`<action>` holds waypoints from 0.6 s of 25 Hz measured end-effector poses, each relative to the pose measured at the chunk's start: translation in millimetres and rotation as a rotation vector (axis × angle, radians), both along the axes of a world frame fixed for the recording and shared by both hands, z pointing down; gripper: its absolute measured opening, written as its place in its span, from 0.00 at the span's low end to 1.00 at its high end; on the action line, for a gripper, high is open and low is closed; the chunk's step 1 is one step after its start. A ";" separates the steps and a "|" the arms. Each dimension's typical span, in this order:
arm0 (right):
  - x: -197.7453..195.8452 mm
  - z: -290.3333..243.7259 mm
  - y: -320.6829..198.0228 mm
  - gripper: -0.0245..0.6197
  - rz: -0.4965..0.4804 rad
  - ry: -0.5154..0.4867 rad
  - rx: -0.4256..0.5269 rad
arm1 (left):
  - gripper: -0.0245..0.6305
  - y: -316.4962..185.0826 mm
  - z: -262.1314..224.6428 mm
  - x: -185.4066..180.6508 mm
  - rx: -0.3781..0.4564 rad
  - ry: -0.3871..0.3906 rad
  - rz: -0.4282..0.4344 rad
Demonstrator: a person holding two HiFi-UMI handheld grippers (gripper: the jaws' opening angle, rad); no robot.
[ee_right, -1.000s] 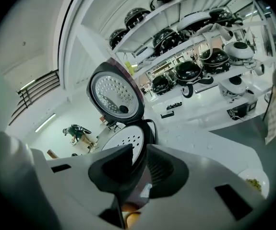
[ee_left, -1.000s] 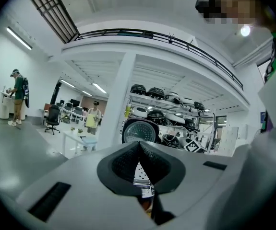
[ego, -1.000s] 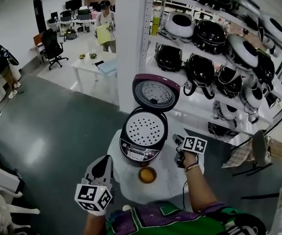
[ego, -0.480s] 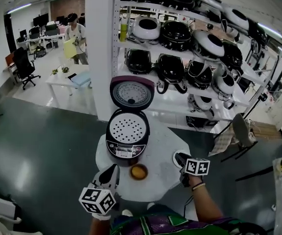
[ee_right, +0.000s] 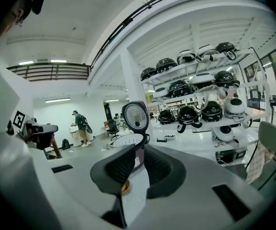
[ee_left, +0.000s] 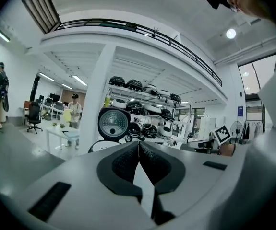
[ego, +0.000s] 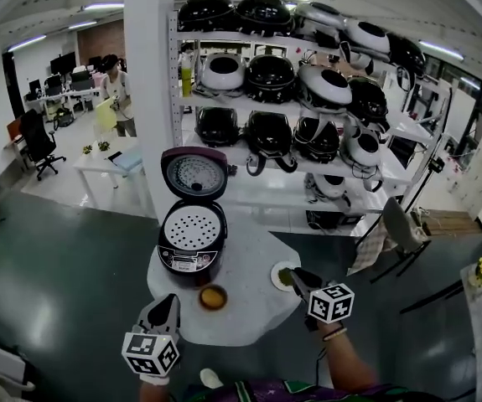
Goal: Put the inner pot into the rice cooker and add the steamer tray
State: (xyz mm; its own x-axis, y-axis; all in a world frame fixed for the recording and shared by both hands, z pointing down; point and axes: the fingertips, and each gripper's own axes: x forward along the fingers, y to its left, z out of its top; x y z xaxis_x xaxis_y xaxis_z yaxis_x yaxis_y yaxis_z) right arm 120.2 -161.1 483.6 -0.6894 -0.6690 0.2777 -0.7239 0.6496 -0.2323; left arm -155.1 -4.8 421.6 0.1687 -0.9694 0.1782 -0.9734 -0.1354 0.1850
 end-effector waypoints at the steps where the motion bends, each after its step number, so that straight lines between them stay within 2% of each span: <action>1: 8.6 -6.0 11.7 0.14 -0.018 -0.003 0.010 | 0.07 6.8 -1.9 10.7 0.003 -0.001 -0.006; 5: 48.5 -28.5 57.1 0.12 -0.082 -0.001 0.068 | 0.07 35.3 -9.5 49.6 0.011 -0.013 -0.044; 9: 96.7 -49.5 95.0 0.12 -0.099 -0.034 0.116 | 0.07 68.0 -24.8 90.5 0.052 -0.038 -0.062; 15: 134.8 -85.7 143.2 0.09 -0.122 -0.094 0.203 | 0.07 125.0 -47.1 109.7 0.103 -0.044 -0.151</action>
